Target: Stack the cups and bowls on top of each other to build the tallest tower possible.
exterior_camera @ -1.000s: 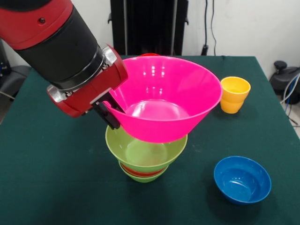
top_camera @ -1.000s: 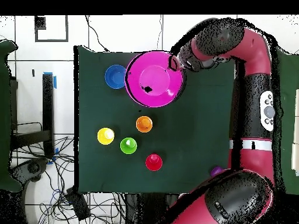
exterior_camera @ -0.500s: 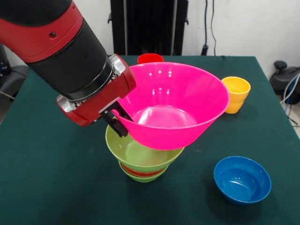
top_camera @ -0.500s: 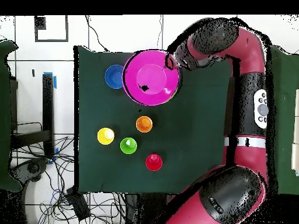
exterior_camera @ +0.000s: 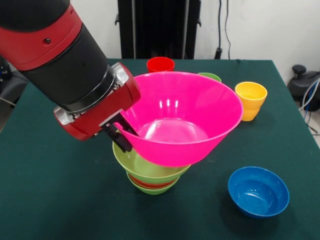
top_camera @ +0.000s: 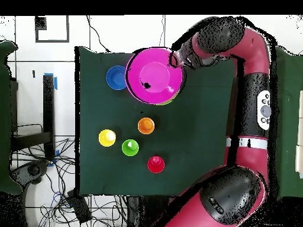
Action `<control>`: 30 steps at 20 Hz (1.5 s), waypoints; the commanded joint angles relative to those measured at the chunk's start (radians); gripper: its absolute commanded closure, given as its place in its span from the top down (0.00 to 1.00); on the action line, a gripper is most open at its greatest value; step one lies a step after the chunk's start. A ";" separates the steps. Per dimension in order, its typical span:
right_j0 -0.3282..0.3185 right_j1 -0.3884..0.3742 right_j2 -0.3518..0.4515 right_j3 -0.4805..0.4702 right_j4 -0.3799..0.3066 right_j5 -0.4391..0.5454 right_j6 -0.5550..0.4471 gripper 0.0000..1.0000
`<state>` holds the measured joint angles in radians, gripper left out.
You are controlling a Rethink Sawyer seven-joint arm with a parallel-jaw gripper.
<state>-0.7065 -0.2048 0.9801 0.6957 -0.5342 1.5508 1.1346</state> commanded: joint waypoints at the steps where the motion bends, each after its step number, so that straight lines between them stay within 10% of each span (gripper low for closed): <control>1: 0.051 0.044 -0.003 -0.111 -0.059 0.032 -0.349 0.00; 30: 0.064 0.046 -0.047 -0.142 -0.107 0.135 -0.451 0.00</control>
<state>-0.6809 -0.1230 0.9822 0.5582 -0.5736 1.5749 1.0099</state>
